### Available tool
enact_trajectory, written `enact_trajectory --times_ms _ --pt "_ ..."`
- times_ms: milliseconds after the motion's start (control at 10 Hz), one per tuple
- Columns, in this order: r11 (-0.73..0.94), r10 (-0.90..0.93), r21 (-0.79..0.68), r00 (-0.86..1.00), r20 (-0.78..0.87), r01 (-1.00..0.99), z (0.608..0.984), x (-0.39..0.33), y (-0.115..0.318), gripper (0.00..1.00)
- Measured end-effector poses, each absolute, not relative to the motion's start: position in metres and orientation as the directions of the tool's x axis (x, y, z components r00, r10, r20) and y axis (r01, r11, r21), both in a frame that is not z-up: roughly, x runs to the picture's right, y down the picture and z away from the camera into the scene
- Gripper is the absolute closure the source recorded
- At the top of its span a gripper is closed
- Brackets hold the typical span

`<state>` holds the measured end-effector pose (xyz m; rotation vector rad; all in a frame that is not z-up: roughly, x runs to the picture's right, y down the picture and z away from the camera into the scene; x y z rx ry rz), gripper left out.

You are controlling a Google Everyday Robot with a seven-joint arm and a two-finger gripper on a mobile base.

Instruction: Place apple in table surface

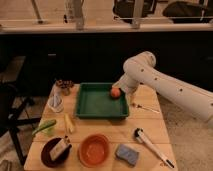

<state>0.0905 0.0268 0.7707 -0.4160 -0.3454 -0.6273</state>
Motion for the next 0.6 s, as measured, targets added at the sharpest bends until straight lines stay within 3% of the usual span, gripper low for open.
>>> enact_trajectory --times_ms 600 --pt "0.662 -0.519 -0.263 0.683 0.514 0.702 0.821 0.056 0.013 0.2"
